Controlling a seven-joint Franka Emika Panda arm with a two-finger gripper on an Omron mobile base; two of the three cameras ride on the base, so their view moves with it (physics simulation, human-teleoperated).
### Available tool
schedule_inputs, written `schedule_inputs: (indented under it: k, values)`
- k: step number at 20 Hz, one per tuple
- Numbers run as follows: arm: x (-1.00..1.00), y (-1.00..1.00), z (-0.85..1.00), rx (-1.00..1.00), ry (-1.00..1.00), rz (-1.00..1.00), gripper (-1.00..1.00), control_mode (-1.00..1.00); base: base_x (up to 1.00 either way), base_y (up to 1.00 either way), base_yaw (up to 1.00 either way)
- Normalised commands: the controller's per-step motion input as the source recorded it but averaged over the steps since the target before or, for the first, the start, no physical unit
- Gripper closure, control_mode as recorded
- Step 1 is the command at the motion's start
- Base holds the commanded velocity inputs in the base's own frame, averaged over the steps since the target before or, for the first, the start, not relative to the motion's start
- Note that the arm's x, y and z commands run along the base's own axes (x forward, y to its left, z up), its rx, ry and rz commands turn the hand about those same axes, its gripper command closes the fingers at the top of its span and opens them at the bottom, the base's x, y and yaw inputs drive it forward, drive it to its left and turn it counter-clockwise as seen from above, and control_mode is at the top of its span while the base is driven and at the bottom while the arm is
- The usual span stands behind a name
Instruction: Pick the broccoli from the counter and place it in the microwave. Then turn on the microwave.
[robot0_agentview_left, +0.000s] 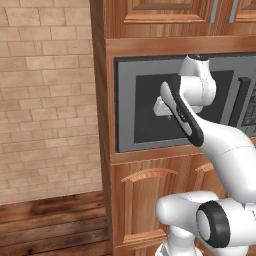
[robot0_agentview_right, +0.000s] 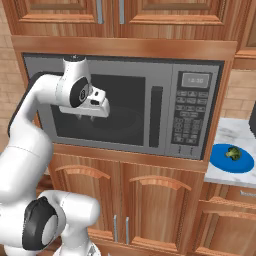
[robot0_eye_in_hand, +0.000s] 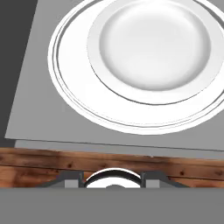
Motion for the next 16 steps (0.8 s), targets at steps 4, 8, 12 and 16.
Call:
schedule_inputs:
  k: [4, 8, 12, 16]
  values:
    - [-0.14, 0.00, 0.03, 0.00, -0.06, 0.00, -1.00, -1.00, 0.00, 0.00, 0.00]
    - [-0.44, 0.00, 0.55, -0.01, -0.14, 0.00, -1.00, -1.00, 0.00, 0.00, 0.00]
    - [-0.56, 0.00, 0.66, -0.03, -0.08, -0.02, -1.00, -1.00, 0.00, 0.00, 0.00]
    - [-0.74, 0.00, 0.37, -0.05, 0.00, -0.06, -1.00, -1.00, 0.00, 0.00, 0.00]
